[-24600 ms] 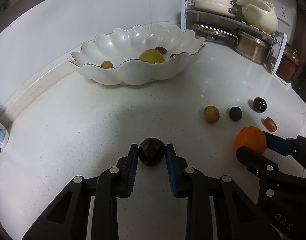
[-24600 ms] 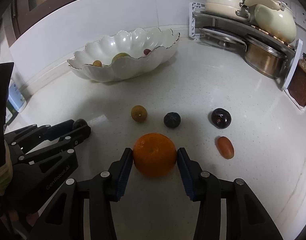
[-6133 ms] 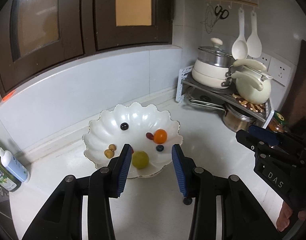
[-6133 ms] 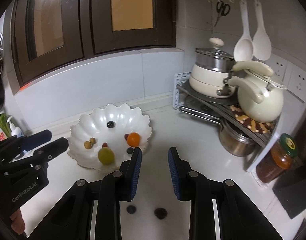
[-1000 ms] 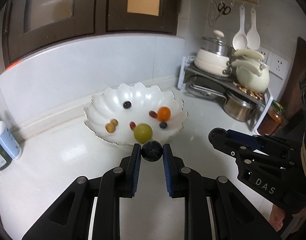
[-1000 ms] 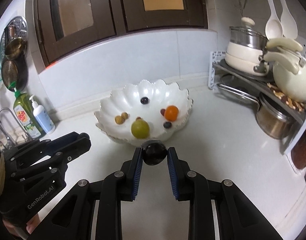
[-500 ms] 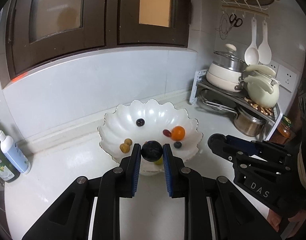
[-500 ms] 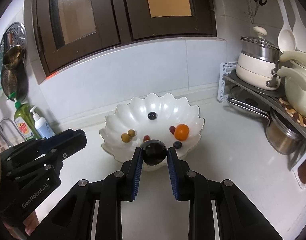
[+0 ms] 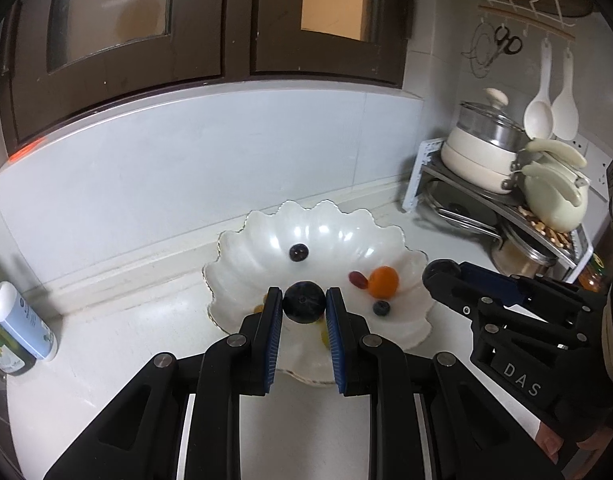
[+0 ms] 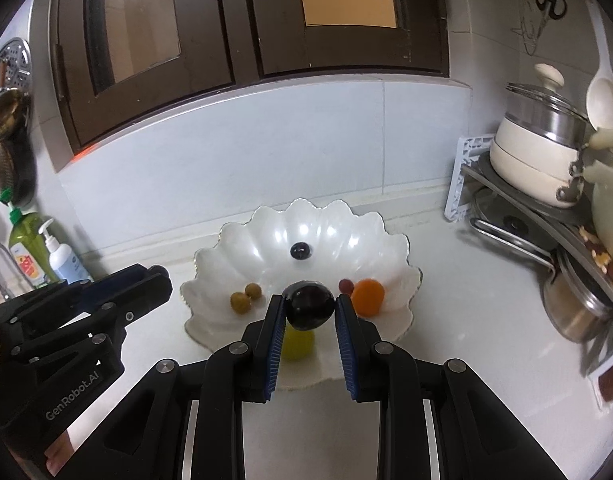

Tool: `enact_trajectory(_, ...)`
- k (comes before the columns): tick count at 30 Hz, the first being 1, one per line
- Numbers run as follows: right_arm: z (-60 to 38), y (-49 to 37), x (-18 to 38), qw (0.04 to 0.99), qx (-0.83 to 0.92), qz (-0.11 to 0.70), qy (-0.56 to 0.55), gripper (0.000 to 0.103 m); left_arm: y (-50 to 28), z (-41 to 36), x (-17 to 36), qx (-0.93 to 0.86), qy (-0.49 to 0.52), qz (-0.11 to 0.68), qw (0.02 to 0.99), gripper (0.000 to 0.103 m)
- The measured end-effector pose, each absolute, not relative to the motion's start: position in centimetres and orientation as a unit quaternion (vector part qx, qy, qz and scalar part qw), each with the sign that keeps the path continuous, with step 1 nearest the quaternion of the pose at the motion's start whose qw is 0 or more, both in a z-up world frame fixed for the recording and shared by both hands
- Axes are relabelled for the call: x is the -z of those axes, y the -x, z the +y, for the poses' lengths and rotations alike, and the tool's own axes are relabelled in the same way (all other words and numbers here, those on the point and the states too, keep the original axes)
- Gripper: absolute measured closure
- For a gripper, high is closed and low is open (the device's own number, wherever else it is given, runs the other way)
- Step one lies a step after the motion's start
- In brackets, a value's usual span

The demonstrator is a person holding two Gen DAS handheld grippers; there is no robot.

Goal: Organize fruits
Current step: 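Lift and carry both dark plums over the white bowl with both tools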

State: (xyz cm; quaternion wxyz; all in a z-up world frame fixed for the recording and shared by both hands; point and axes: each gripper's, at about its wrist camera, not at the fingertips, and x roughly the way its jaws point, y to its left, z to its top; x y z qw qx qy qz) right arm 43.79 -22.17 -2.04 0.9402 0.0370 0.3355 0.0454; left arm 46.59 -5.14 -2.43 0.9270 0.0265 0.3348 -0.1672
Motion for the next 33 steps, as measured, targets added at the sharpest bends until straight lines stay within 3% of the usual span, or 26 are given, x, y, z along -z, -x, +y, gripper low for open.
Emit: enact_trajectory(33,-22.8,-57.6,7.6,0.889,-0.050,0.454,-0.043,0.076,-60.7,-7.4,8.9,0.142,-0.047,0.466,0.872,0.080)
